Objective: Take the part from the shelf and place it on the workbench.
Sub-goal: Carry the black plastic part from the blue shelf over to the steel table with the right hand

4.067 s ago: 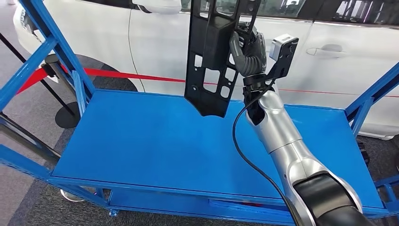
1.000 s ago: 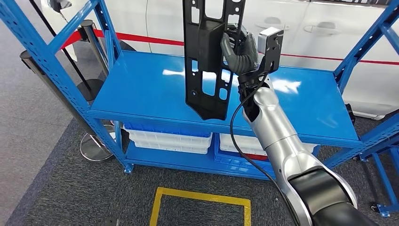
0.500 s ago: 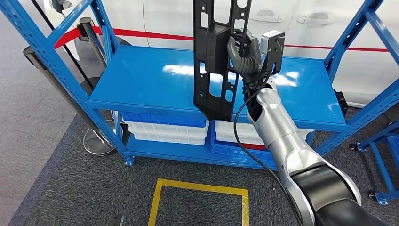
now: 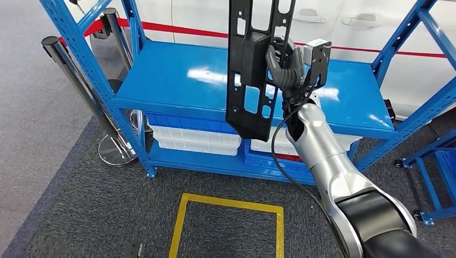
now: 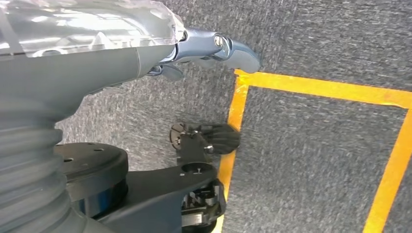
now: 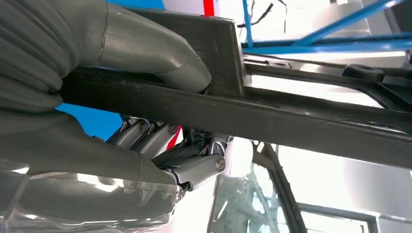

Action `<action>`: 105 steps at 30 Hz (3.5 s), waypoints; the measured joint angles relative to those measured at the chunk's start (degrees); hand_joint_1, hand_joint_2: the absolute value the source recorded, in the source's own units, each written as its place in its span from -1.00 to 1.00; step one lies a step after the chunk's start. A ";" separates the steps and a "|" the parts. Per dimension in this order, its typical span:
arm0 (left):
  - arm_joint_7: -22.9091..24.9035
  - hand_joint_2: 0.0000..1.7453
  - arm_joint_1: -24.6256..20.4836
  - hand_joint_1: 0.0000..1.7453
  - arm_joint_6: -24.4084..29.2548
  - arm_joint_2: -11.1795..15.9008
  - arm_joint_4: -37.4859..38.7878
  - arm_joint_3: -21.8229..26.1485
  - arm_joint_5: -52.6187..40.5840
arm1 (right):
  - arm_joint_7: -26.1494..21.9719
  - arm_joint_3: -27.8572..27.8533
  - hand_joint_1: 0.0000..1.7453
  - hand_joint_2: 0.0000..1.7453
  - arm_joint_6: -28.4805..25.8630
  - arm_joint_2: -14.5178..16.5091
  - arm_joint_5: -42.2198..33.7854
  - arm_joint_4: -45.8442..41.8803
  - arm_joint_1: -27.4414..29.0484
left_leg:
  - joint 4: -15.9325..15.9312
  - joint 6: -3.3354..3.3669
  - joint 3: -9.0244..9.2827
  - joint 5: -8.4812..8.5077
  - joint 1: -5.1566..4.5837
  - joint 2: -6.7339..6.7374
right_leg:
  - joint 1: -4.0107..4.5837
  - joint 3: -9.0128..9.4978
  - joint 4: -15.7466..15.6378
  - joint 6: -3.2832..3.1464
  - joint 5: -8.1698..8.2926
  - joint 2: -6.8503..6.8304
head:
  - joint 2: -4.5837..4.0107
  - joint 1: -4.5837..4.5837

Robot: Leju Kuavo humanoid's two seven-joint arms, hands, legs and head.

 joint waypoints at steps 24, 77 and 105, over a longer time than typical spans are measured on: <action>-1.33 1.00 2.69 -1.00 -0.51 0.12 0.00 -0.11 0.20 | 1.17 0.13 1.00 1.00 0.09 0.54 -0.55 -3.94 1.61 | -0.76 -0.21 4.96 -3.41 -0.14 0.17 | 0.53 -1.20 -8.10 -0.88 4.53 -0.20 | 0.00 0.01; -1.44 1.00 3.71 -1.00 -0.40 0.09 0.00 1.09 0.87 | 0.46 0.08 1.00 1.00 0.69 1.40 -1.17 -5.34 2.84 | 9.29 -2.99 0.66 -6.56 -0.11 0.19 | 0.58 1.68 -10.84 -3.71 5.61 -0.10 | 0.00 -0.02; -1.64 1.00 3.60 -1.00 -1.04 0.44 0.00 1.05 -0.63 | -4.09 -1.44 1.00 1.00 -5.97 -0.31 6.62 -7.40 9.07 | 15.74 -3.46 -4.04 -10.32 -0.12 0.33 | 0.48 2.69 -11.08 -4.04 4.85 0.04 | 0.00 0.00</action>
